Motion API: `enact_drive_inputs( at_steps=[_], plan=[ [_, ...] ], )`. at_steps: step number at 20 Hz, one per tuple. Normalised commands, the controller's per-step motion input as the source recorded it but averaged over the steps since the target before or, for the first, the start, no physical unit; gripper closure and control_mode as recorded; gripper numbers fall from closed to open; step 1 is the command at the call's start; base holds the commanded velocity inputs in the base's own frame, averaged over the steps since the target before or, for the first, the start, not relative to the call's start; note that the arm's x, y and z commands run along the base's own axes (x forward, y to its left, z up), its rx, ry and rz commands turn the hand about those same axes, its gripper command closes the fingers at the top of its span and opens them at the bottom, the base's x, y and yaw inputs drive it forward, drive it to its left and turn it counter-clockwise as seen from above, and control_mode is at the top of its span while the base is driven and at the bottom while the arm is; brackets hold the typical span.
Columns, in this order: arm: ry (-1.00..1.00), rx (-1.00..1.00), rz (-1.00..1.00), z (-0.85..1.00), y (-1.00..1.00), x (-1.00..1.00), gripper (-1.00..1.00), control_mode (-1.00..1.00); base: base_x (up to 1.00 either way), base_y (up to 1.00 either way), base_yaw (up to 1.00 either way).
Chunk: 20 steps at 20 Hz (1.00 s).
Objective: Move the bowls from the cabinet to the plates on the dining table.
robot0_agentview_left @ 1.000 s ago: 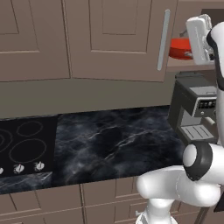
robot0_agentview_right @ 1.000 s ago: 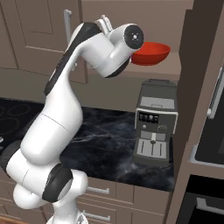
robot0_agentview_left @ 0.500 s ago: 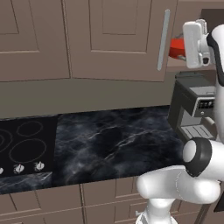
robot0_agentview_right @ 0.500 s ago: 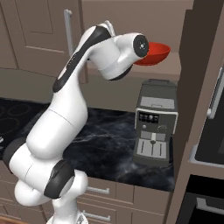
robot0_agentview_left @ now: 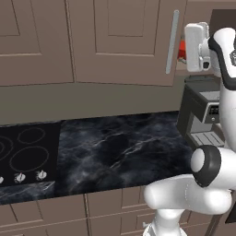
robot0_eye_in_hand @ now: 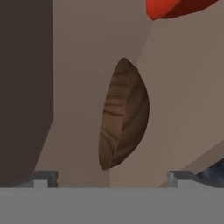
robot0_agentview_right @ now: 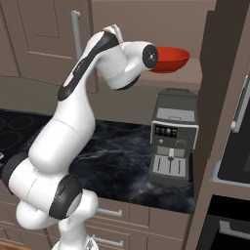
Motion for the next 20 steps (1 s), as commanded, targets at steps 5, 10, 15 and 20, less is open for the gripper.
enact_drive_inputs(
  at_steps=[5, 10, 15, 20],
  plan=[
    [0.01, 0.07, 0.04, 0.00, 0.29, 0.17, -1.00, -1.00, 0.00, 0.00, 0.00],
    [0.04, 0.10, 0.08, 0.00, 0.27, 0.17, -1.00, -1.00, 0.00, 0.00, 0.00],
    [0.07, 0.14, 0.11, 0.11, 0.07, 0.06, -1.00, -1.00, 0.00, 0.00, 0.00],
    [0.02, 0.18, 0.09, 0.23, 0.00, -0.63, -1.00, -1.00, 0.00, 0.00, 0.00]
  ],
)
